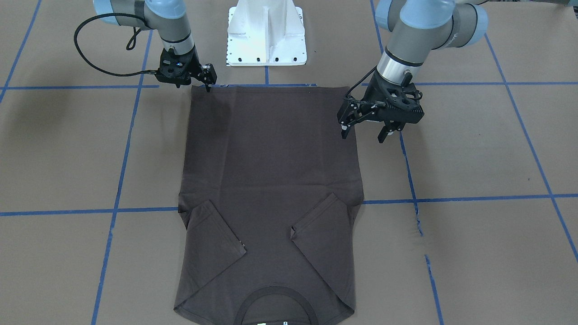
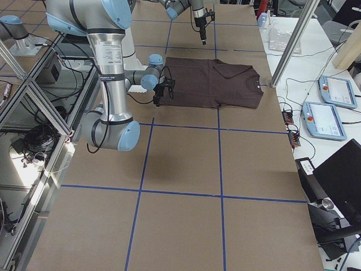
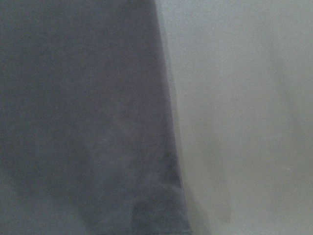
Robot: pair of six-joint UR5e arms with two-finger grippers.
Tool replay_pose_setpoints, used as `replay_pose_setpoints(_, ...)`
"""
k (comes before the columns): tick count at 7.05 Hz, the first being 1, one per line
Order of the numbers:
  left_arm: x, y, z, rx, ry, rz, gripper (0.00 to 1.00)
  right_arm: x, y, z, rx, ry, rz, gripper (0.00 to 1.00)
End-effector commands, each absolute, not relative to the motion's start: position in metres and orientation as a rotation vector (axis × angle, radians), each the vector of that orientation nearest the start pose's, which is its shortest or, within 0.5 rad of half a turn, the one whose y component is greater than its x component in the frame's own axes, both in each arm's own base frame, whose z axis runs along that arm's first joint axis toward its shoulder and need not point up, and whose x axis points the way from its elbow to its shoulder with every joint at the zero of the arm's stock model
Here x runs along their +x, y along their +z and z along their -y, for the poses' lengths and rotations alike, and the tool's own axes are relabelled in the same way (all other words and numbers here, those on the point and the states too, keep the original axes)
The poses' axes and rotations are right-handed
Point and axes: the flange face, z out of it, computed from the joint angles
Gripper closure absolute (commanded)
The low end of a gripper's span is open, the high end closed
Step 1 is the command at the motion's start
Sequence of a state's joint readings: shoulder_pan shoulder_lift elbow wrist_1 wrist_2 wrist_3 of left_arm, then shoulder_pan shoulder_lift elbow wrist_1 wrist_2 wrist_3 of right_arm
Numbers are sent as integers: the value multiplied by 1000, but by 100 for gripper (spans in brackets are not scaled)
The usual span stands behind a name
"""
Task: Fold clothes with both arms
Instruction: 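Move the right gripper to the hem corner nearest the robot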
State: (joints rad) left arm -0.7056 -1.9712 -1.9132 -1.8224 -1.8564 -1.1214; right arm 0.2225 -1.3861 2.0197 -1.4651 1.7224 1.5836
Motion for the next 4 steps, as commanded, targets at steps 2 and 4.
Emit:
replay_pose_setpoints(2, 380, 257, 462, 320, -92, -969, 0, -495, 354, 233, -79, 162, 749, 52)
replay_pose_setpoints(4, 381, 259, 463, 322, -95, -965, 0, -495, 353, 232, -83, 155, 753, 86)
